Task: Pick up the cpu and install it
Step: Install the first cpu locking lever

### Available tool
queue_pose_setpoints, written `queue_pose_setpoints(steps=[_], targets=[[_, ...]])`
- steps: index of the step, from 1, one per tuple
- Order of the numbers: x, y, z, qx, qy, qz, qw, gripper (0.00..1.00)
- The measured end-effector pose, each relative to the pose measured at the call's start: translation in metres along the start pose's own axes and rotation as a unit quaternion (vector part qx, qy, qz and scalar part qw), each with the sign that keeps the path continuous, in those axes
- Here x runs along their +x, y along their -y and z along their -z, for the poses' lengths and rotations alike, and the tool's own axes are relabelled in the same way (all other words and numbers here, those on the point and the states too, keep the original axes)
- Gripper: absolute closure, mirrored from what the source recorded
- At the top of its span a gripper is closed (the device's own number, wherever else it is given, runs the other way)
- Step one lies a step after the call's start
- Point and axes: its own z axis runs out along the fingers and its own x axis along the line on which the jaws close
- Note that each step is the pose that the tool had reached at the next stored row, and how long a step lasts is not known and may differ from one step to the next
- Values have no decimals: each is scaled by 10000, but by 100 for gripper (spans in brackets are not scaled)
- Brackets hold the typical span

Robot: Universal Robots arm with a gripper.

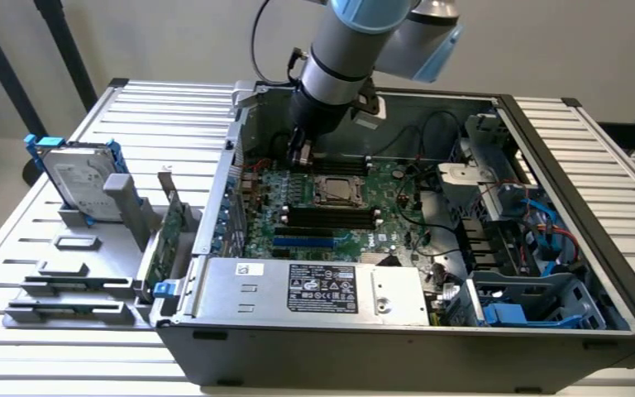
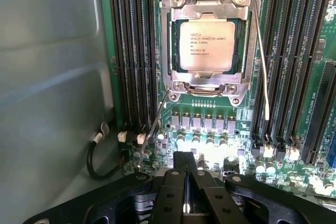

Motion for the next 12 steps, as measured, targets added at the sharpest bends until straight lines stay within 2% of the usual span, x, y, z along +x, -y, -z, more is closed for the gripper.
queue_pose_setpoints(steps=[4,6,9,12], targets=[[-2,24,-8,7,-1,-1,10000,89],[-2,33,-10,28,-12,-24,10000,89],[-2,38,-10,58,-45,-66,10000,89],[-2,40,-9,70,-99,-126,9998,89]])
